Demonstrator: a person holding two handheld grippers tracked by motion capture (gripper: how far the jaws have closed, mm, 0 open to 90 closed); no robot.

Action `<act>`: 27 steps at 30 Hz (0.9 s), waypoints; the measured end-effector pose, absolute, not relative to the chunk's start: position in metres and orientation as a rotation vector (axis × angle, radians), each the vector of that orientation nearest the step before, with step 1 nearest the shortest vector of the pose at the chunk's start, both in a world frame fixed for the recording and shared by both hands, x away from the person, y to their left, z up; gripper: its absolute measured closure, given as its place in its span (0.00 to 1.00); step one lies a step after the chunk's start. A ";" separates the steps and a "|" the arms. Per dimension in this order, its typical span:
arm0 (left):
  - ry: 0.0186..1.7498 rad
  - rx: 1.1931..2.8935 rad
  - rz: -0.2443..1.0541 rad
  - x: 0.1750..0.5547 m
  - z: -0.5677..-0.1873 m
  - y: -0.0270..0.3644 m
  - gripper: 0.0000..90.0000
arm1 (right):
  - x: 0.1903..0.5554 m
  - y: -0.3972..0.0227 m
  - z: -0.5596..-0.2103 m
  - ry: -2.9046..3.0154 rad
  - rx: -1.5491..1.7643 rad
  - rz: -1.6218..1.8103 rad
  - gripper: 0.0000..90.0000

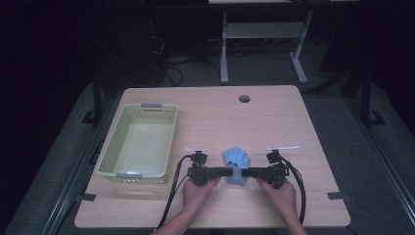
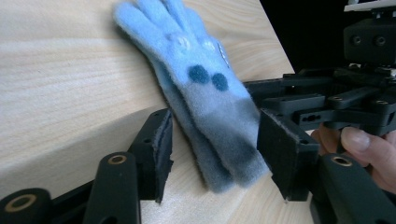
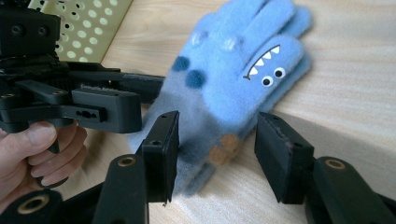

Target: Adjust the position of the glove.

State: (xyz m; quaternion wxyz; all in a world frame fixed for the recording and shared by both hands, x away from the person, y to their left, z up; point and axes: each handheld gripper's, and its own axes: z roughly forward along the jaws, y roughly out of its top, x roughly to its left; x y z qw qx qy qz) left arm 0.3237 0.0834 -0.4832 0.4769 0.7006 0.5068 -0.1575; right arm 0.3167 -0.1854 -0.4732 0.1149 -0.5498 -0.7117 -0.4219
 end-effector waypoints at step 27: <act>1.227 1.677 -0.455 0.326 -0.493 0.079 0.69 | 0.310 -0.177 -0.482 -2.023 -1.634 -1.297 0.72</act>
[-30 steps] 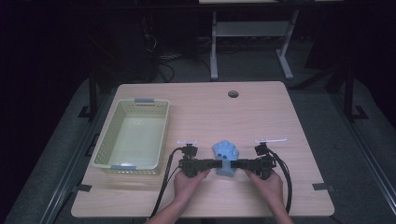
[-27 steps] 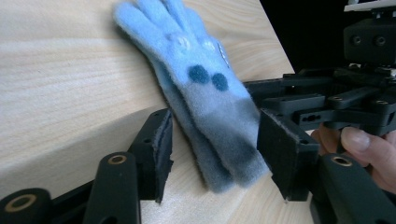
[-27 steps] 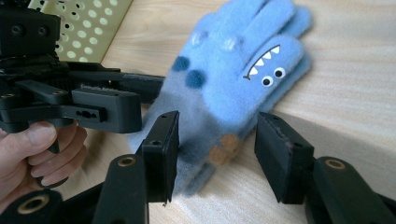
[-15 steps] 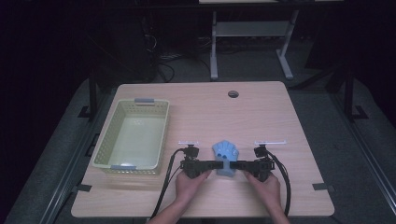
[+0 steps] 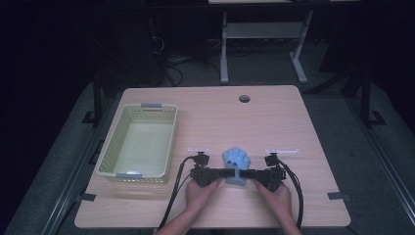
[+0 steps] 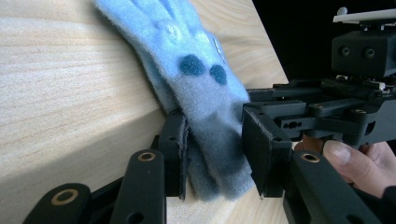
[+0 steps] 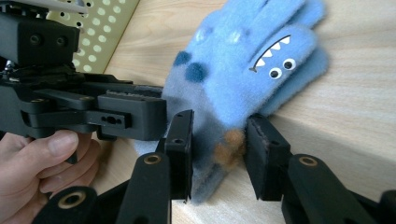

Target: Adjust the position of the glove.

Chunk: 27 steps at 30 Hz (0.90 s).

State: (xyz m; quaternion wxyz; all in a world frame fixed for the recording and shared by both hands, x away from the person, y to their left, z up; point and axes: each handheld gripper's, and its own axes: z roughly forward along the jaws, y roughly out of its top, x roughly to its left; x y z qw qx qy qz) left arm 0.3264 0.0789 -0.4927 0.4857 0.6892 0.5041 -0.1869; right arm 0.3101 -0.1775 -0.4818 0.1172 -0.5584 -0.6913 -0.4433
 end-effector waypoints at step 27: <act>1.197 1.644 -0.555 0.335 -0.498 0.081 0.79 | 0.309 -0.176 -0.480 -1.986 -1.592 -1.338 0.85</act>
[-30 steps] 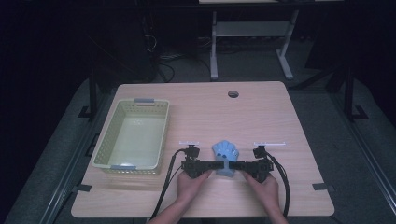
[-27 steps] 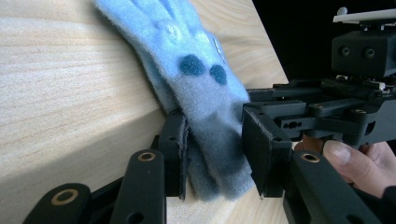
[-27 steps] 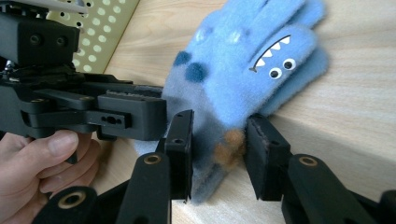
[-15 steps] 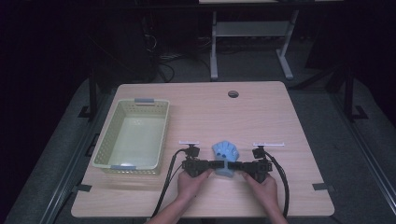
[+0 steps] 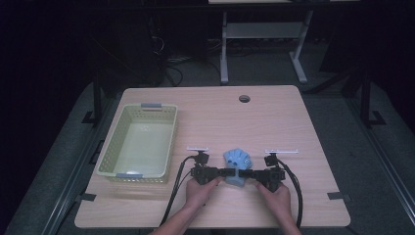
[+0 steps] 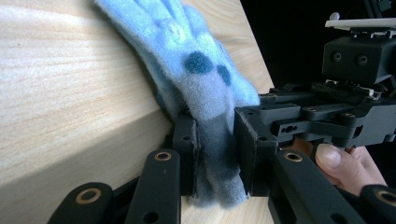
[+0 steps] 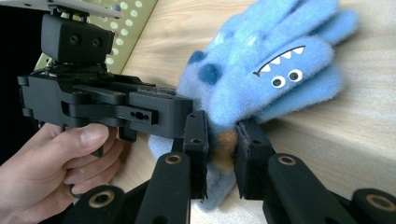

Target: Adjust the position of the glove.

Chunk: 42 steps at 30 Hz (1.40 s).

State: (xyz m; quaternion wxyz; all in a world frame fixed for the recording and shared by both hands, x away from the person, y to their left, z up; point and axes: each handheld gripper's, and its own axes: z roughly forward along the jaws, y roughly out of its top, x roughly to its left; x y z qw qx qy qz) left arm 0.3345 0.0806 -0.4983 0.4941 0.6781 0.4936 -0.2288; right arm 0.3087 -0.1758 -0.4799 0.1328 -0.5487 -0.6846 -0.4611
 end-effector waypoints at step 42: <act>1.098 1.646 -0.507 0.331 -0.462 0.086 0.79 | 0.303 -0.177 -0.448 -1.980 -1.541 -1.448 0.87</act>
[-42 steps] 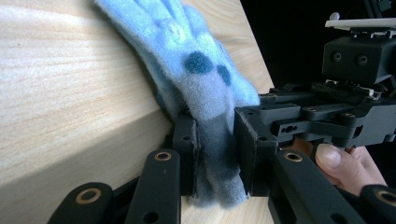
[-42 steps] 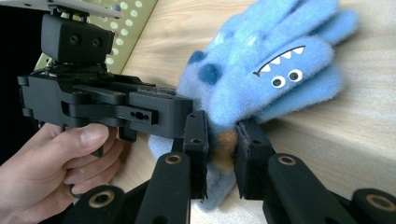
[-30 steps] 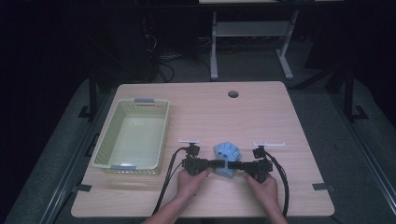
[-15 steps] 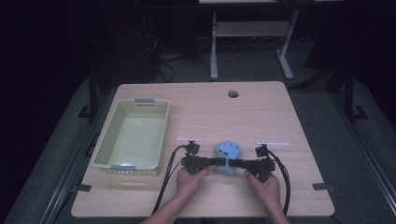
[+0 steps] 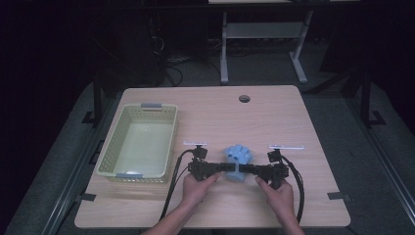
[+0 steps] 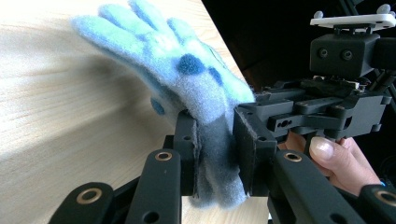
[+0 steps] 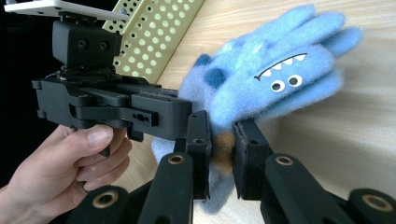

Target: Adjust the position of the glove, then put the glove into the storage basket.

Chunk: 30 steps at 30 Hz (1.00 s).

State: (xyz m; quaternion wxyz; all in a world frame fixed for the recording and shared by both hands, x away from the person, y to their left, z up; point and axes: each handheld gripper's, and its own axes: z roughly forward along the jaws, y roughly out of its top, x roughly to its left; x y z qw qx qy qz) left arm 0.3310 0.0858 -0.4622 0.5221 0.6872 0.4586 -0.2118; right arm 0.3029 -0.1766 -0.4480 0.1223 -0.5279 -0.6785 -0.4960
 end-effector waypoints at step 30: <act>1.062 1.621 -0.481 0.335 -0.443 0.106 0.79 | 0.312 -0.156 -0.421 -2.052 -1.489 -1.445 0.87</act>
